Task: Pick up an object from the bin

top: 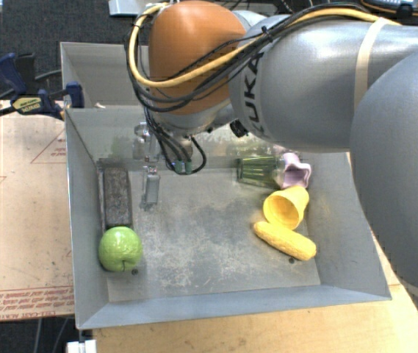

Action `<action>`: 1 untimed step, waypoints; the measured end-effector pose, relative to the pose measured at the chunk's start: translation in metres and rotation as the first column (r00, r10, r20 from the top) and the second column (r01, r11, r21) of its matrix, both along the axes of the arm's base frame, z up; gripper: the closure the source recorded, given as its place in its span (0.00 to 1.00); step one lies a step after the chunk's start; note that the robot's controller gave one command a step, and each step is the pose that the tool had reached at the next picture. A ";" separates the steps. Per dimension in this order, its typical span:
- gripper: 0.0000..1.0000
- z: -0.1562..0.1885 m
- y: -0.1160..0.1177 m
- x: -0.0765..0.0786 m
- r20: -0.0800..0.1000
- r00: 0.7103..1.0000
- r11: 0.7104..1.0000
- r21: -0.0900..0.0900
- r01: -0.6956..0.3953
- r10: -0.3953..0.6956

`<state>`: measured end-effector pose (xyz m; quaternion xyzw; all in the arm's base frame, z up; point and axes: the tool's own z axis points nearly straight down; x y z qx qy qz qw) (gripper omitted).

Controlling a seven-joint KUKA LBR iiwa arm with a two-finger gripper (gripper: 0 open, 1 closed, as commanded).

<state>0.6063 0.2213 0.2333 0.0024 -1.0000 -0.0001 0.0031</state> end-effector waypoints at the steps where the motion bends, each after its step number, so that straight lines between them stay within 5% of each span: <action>1: 0.00 0.005 -0.001 0.001 0.007 1.000 1.000 0.001 0.003 -0.003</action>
Offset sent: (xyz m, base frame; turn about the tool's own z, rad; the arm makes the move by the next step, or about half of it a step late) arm -0.0562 -0.0002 -0.1091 -0.3557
